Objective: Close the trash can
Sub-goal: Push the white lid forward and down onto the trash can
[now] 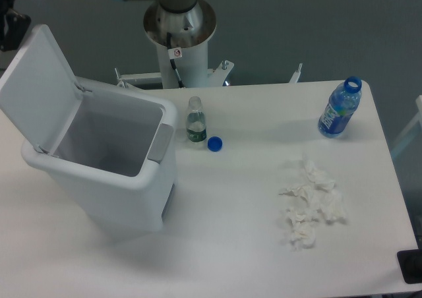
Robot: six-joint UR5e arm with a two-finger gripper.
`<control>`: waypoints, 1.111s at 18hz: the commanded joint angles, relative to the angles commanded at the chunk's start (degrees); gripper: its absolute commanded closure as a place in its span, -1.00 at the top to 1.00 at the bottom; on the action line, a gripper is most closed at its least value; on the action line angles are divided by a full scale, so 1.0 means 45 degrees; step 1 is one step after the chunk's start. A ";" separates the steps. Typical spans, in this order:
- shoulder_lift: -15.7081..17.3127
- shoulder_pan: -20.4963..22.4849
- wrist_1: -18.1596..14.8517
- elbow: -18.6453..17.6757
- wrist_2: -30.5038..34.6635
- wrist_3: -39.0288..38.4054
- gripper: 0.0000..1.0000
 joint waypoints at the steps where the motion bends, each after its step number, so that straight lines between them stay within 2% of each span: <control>1: -0.0078 0.0019 -0.0019 0.0058 0.0000 0.0097 1.00; 9: -0.0449 0.0194 -0.0019 0.0039 0.2068 0.0859 1.00; 20: -0.0312 0.1991 -0.0058 -0.0058 0.3359 0.1970 1.00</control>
